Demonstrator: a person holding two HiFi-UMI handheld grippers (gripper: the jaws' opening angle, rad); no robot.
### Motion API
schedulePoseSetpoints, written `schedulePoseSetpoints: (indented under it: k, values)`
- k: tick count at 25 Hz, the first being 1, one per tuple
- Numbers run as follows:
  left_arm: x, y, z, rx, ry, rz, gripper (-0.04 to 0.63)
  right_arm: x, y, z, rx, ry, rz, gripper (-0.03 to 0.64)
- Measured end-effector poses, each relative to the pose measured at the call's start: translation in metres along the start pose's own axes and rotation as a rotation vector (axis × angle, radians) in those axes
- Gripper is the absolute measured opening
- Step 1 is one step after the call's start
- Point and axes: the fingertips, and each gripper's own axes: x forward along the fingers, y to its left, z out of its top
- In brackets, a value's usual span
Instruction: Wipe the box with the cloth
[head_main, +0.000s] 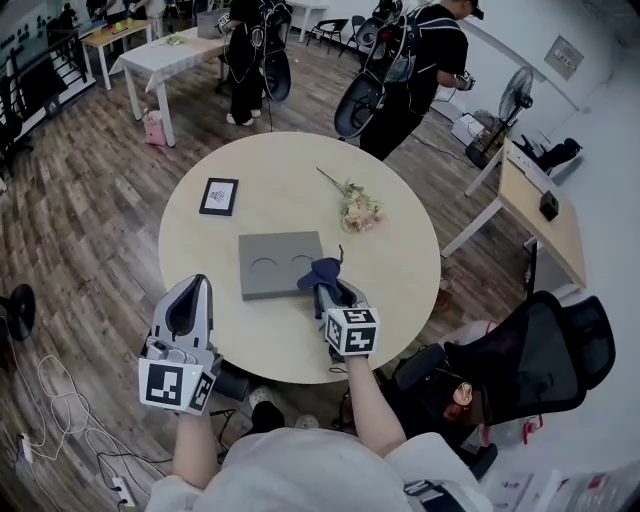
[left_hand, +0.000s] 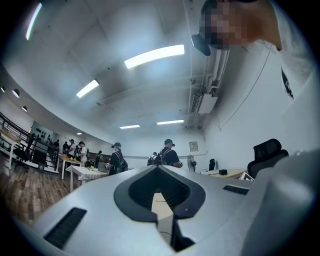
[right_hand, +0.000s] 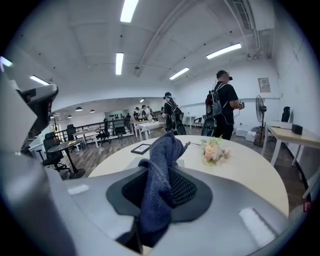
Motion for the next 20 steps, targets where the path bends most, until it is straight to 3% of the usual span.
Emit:
schedulePoseSetpoints:
  k: [10, 20]
  values:
    - [-0.029, -0.041, 0.036, 0.040, -0.054, 0.039, 0.008, -0.086, 0.017, 0.068, -0.084, -0.215, 0.069, 0.104]
    - [-0.055, -0.070, 0.056, 0.057, -0.097, 0.057, 0.008, -0.155, 0.028, 0.104, -0.142, -0.362, 0.095, 0.104]
